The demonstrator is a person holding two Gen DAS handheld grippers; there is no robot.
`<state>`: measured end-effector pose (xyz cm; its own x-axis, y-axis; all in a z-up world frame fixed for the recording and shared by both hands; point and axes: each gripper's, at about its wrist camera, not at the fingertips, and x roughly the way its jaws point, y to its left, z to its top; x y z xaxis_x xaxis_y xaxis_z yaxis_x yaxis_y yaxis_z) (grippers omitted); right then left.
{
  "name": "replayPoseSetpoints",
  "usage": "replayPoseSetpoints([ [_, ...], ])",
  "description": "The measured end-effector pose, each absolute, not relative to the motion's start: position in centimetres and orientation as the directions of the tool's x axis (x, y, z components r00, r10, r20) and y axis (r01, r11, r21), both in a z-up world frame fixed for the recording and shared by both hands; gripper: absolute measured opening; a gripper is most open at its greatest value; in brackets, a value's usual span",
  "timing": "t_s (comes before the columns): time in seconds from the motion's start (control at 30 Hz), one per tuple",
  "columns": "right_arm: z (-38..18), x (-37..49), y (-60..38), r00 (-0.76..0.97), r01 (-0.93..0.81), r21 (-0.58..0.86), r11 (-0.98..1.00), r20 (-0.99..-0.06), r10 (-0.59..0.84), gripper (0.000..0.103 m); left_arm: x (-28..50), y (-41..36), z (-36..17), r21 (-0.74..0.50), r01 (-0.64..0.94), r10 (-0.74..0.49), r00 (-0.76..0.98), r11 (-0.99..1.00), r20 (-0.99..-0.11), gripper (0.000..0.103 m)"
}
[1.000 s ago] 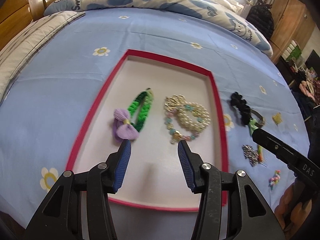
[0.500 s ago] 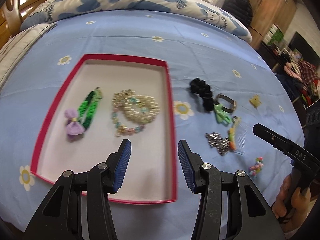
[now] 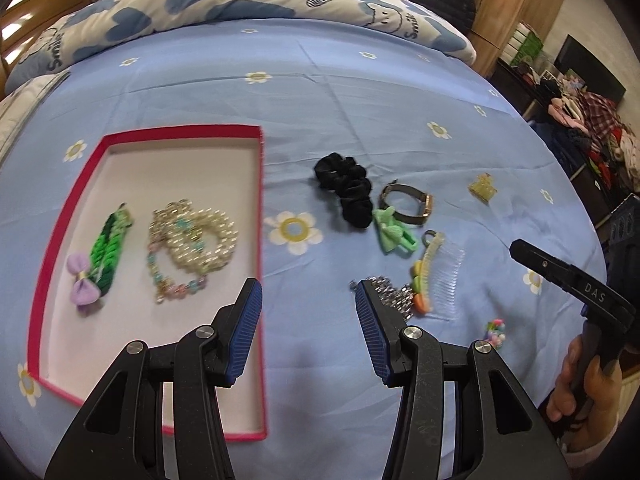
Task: Organize jewelry
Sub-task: 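Grasp the black scrunchie with the left tool while the right tool grasps the yellow hair claw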
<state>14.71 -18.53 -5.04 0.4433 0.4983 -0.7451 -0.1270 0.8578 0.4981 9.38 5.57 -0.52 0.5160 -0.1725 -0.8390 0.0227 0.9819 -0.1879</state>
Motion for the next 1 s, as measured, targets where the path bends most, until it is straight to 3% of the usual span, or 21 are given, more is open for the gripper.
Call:
replayPoseSetpoints([
  [0.5,-6.9,20.2,-22.2,0.485,-0.054,0.424,0.904,-0.780,0.395,0.040,15.7,2.7,-2.2,-0.225,0.051,-0.223,0.464,0.973,-0.857,0.047],
  [0.9,-9.7,25.8,-23.3,0.462,-0.036,0.365,0.930,-0.820,0.339,0.051,22.2,1.6,-6.1,-0.209,0.004,-0.194,0.387,0.978,-0.902,0.047],
  [1.0,-10.6,26.6,-22.9,0.444,-0.047,0.348,0.936,-0.832,0.332,0.051,22.6,1.4,-6.7,-0.210,0.009,-0.198,0.378,0.978,-0.905,0.039],
])
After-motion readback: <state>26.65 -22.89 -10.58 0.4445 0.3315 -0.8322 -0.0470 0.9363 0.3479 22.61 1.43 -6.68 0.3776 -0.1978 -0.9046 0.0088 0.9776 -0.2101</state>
